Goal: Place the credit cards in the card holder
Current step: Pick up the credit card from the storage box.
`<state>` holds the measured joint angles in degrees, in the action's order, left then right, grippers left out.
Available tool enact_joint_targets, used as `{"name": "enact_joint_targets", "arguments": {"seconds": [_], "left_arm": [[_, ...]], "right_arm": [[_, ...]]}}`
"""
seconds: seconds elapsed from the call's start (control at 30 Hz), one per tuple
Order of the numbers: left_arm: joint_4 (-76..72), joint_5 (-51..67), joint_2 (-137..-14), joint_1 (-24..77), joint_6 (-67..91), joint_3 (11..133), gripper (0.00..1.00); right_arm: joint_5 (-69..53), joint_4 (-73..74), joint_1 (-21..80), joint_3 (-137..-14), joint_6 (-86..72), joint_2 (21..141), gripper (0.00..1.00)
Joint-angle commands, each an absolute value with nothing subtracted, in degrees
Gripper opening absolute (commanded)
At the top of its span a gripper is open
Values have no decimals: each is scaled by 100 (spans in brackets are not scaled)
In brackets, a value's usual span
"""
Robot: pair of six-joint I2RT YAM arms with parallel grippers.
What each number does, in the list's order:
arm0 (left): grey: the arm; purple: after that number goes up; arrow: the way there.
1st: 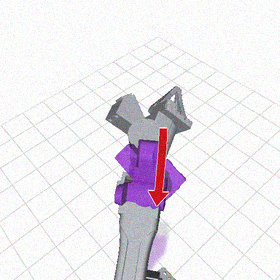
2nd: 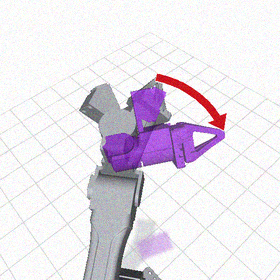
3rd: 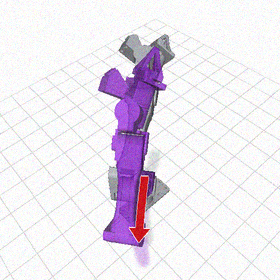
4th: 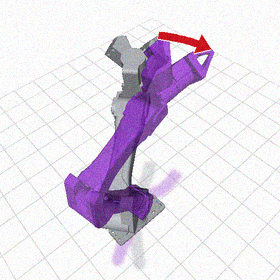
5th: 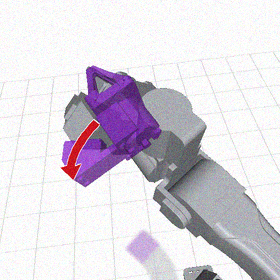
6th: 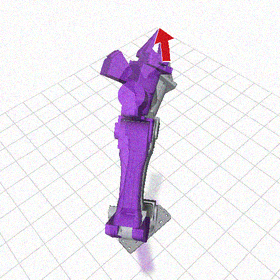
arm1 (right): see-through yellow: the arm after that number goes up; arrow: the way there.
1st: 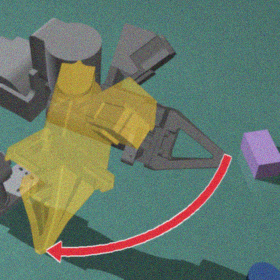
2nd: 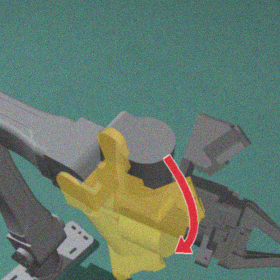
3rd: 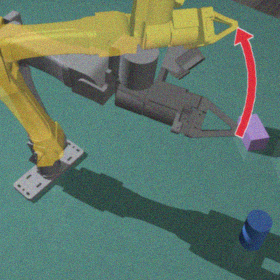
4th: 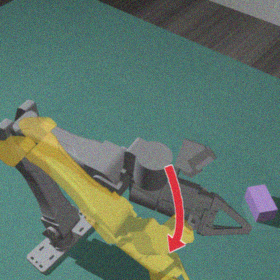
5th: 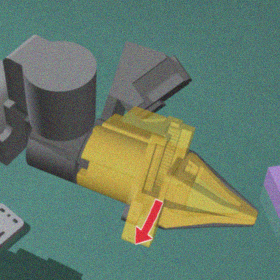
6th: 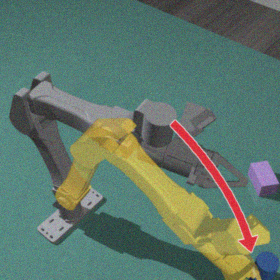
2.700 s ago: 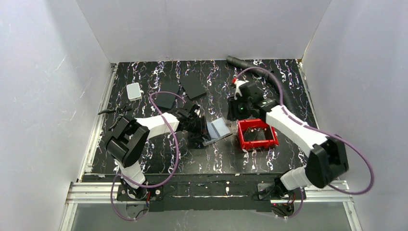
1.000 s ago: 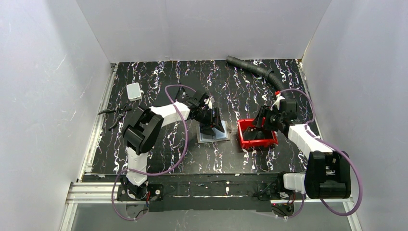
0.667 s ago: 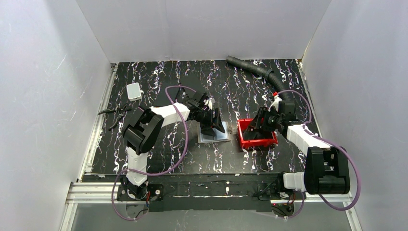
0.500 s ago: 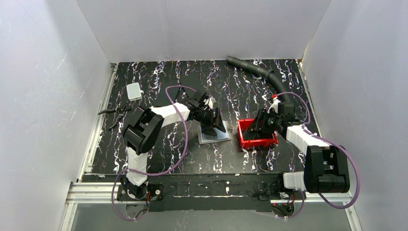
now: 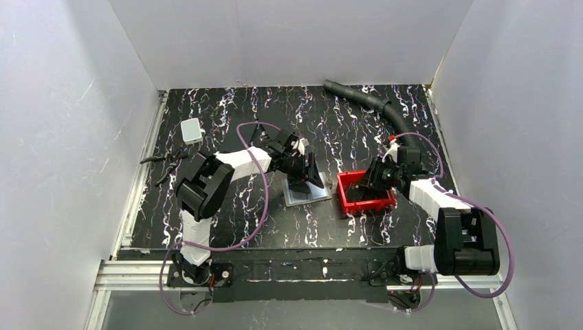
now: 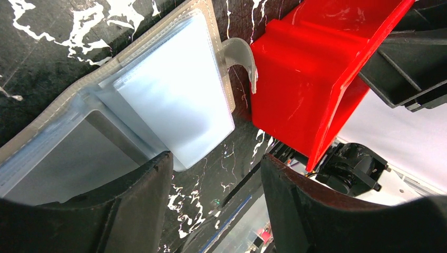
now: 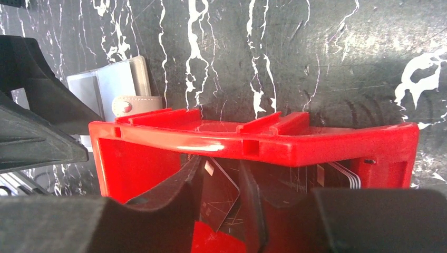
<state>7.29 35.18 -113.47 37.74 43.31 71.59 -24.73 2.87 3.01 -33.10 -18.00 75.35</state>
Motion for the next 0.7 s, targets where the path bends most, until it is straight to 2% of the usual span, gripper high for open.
{"name": "enact_joint_targets", "arguments": {"seconds": [0.0, 0.17, 0.27, 0.43, 0.57, 0.67], "left_arm": [[729, 3652, -11263, 3796, 4305, 7120, 61], [729, 3645, -11254, 3797, 4333, 7140, 61], [746, 3639, -11249, 3795, 4324, 7141, 61], [756, 3647, -11259, 3794, 4324, 7141, 61], [751, 3655, -11280, 3790, 4332, 7166, 61], [755, 3665, -11288, 3795, 4348, 7193, 61]], "right_arm": [[-2719, 265, 273, -3243, -1835, 7458, 36], [-2943, 269, 281, -3182, -1816, 7558, 31], [-2983, 340, 279, -3190, -1852, 7470, 31], [-2847, 774, 281, -3331, -1865, 7207, 39], [-2972, 912, 275, -3357, -1918, 7077, 38], [-3081, 863, 281, -3320, -1950, 7112, 34]]}}
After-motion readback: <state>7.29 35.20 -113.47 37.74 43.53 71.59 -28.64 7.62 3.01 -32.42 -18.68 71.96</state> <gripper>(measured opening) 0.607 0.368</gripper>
